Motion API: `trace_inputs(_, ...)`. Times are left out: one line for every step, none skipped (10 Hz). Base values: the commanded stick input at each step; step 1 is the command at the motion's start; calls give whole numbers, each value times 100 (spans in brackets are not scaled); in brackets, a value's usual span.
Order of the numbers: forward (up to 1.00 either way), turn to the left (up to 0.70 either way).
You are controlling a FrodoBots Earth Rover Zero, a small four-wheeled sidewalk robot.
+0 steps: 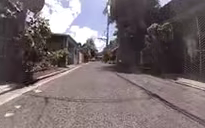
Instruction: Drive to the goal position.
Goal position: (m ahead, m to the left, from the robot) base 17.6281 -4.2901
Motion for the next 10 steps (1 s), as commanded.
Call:
trace_inputs(85,0)
trace_inputs(85,0)
trace_inputs(85,0)
trace_inputs(85,0)
trace_inputs(85,0)
trace_inputs(85,0)
trace_inputs(85,0)
trace_inputs(85,0)
trace_inputs(85,0)
trace_inputs(85,0)
